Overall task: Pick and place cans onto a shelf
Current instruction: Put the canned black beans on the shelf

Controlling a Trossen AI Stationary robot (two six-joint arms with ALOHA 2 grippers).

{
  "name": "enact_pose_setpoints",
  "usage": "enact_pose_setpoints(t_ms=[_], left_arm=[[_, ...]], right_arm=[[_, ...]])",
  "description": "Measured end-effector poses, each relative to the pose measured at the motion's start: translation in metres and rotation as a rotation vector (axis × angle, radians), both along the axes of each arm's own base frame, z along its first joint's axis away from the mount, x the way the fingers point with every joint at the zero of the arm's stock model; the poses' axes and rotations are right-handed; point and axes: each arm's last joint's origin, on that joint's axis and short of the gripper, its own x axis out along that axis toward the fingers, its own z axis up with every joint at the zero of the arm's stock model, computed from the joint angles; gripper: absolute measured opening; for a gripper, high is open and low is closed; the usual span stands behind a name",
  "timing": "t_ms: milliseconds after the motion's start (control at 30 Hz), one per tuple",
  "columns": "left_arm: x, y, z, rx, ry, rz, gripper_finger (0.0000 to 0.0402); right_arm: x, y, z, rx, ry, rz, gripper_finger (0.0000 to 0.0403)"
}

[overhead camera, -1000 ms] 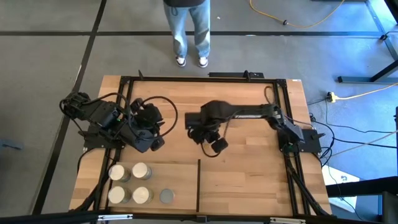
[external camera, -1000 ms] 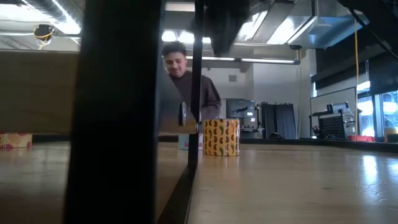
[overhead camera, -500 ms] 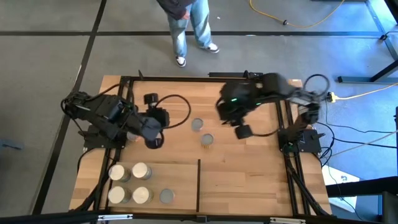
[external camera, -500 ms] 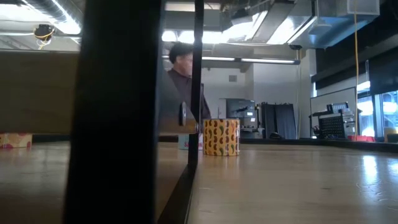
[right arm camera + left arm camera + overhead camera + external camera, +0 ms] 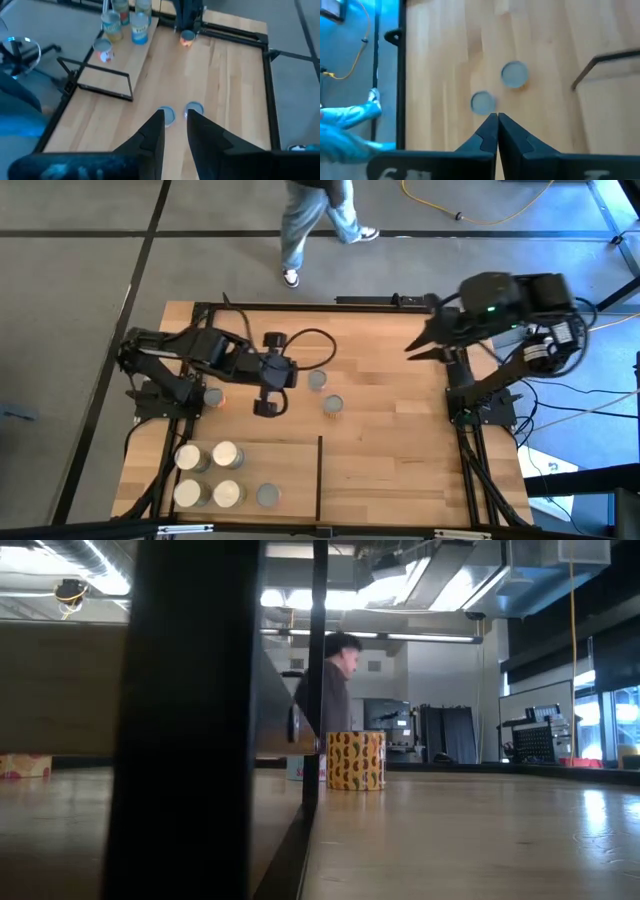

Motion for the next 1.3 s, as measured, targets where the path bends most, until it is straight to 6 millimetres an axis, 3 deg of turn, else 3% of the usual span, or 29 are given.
enact_pose_setpoints(t_ms=[200, 500, 767, 1000, 1300], left_arm=[[0.024, 0.01, -0.02, 0.077, 0.101, -0.046, 0.0025], [0.07, 0.04, -0.06, 0.154, 0.227, -0.059, 0.006], [0.105, 0.039, -0.1, -0.084, 0.281, -0.456, 0.0051], [0.126, 0.039, -0.131, 0.051, 0.327, -0.799, 0.0054], [0.146, 0.048, -0.172, 0.039, 0.401, -0.849, 0.0055]], right_arm=[[-0.027, -0.001, 0.01, 0.02, -0.062, -0.015, 0.0084], [-0.042, -0.002, 0.014, 0.024, -0.095, -0.016, 0.0084], [-0.042, -0.002, 0.014, 0.025, -0.094, -0.017, 0.0084], [-0.041, -0.002, 0.014, 0.025, -0.093, -0.017, 0.0084], [-0.041, -0.002, 0.014, 0.022, -0.093, -0.015, 0.0084]])
